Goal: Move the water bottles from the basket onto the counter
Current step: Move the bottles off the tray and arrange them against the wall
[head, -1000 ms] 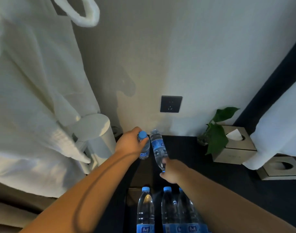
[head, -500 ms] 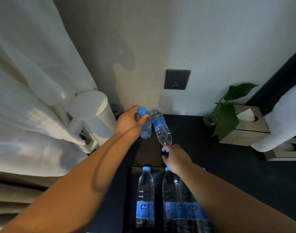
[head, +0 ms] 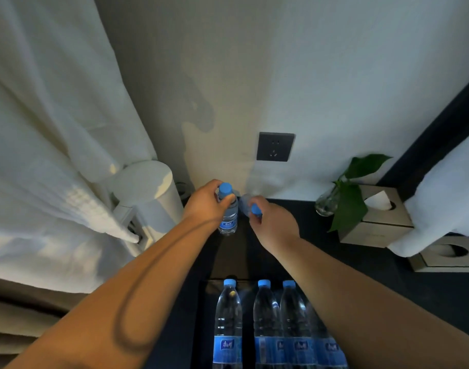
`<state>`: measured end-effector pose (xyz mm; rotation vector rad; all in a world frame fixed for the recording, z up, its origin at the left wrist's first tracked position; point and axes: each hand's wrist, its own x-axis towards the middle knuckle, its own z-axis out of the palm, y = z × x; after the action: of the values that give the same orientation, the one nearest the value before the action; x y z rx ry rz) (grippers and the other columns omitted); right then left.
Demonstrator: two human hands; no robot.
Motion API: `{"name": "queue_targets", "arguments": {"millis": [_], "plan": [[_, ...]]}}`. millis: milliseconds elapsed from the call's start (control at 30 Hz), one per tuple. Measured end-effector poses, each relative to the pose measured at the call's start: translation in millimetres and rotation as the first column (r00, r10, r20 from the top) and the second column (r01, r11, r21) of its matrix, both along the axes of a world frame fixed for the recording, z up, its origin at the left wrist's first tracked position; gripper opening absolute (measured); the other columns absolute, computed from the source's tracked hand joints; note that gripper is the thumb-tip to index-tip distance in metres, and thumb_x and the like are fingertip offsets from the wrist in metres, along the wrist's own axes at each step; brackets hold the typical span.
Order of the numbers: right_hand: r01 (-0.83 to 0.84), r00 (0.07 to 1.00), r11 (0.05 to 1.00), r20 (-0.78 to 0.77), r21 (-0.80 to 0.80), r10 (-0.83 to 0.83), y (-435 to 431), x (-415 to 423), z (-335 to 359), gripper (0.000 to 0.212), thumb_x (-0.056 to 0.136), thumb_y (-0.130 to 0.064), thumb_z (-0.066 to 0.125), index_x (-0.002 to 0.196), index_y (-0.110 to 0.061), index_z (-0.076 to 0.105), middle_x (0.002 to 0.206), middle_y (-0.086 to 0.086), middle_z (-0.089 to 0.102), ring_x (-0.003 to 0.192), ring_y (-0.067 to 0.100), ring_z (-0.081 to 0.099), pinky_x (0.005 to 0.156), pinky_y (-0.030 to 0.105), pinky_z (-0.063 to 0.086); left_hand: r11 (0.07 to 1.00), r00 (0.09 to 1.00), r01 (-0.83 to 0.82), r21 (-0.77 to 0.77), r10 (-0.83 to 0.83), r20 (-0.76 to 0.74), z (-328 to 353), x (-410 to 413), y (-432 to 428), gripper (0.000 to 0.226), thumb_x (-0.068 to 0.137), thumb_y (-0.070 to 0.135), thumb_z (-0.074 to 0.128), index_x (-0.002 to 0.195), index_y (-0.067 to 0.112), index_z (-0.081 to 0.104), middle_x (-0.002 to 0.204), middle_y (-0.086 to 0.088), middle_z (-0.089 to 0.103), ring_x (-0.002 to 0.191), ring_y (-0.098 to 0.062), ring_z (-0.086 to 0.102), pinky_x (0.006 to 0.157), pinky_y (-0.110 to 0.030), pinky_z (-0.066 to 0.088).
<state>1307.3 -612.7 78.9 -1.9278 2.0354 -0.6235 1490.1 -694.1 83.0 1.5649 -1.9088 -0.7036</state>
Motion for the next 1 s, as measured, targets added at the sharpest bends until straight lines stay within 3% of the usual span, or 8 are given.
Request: {"name": "queue_targets", "arguments": {"millis": [133,300,467,567,733,867,1000], "plan": [[0.005,1.0,1.0,0.013,-0.028,-0.004,-27.1,-4.0,25.1,0.024,0.102,-0.042,0.054,0.121,-0.028,0.053,0.083,0.0,0.066,0.073,0.023,0.062,0.06,0.037,0.052,1.0,1.0,-0.001,0.014,0.001,0.005,3.5,-3.8,-1.9,0.017,0.088,0.046,0.071,0.096,0.037,0.06,0.069,0.012,0.059,0.065,-0.003,0.057,0.055,-0.025,0.038],[0.036,0.997,0.999,0.064,0.01,-0.037,-45.7,-6.6,31.3,0.034,0.102,-0.041,0.059,0.127,-0.018,0.055,0.099,0.005,0.068,0.087,0.026,0.064,0.072,0.04,0.055,1.0,1.0,0.017,0.011,-0.017,0.009,4.7,-1.8,1.8,0.015,0.092,0.043,0.069,0.101,0.038,0.059,0.072,0.013,0.058,0.069,-0.005,0.057,0.057,-0.024,0.039],[0.09,0.956,0.993,0.273,0.078,-0.108,-59.3,-12.6,30.9,0.027,0.1,-0.037,0.064,0.122,-0.022,0.058,0.1,0.003,0.068,0.09,0.023,0.066,0.077,0.04,0.058,1.0,1.0,0.01,0.011,-0.01,0.006,4.5,-3.8,5.0,0.014,0.093,0.046,0.065,0.105,0.037,0.061,0.084,0.012,0.063,0.077,-0.005,0.059,0.065,-0.027,0.049],[0.096,0.939,0.99,0.321,0.107,-0.126,-66.4,-13.5,32.8,0.027,0.099,-0.037,0.066,0.121,-0.024,0.06,0.1,0.001,0.068,0.091,0.021,0.067,0.079,0.041,0.06,1.0,1.0,0.017,-0.012,-0.017,0.025,4.5,-3.6,2.9,0.015,0.094,0.049,0.061,0.104,0.038,0.061,0.084,0.011,0.061,0.076,-0.005,0.057,0.064,-0.025,0.044],[0.097,0.945,0.988,0.301,0.124,-0.13,-71.8,-10.0,34.9,0.024,0.099,-0.036,0.066,0.117,-0.022,0.062,0.103,0.003,0.069,0.093,0.024,0.067,0.081,0.043,0.06,0.998,0.997,0.026,-0.063,-0.021,0.079,15.3,-5.7,-15.4,0.017,0.092,0.043,0.067,0.092,0.026,0.067,0.083,0.005,0.058,0.074,-0.013,0.055,0.065,-0.031,0.041],[0.085,0.976,0.991,0.191,0.103,-0.103,-68.7,-10.9,36.1,0.019,0.101,-0.035,0.062,0.108,-0.018,0.062,0.095,0.004,0.067,0.087,0.024,0.066,0.079,0.044,0.059,0.997,0.993,0.026,-0.074,-0.017,0.12,18.5,-10.0,-21.3,0.02,0.092,0.04,0.069,0.098,0.021,0.07,0.088,0.0,0.061,0.08,-0.019,0.058,0.072,-0.035,0.048],[0.071,0.983,0.995,0.165,0.072,-0.083,-59.7,-6.5,31.0,0.023,0.102,-0.036,0.061,0.114,-0.016,0.061,0.099,0.006,0.068,0.09,0.024,0.066,0.082,0.045,0.059,0.997,0.992,0.033,-0.075,-0.023,0.127,20.3,-10.9,-22.4,0.026,0.094,0.04,0.069,0.106,0.017,0.072,0.094,-0.003,0.065,0.084,-0.02,0.059,0.078,-0.038,0.052]]}}
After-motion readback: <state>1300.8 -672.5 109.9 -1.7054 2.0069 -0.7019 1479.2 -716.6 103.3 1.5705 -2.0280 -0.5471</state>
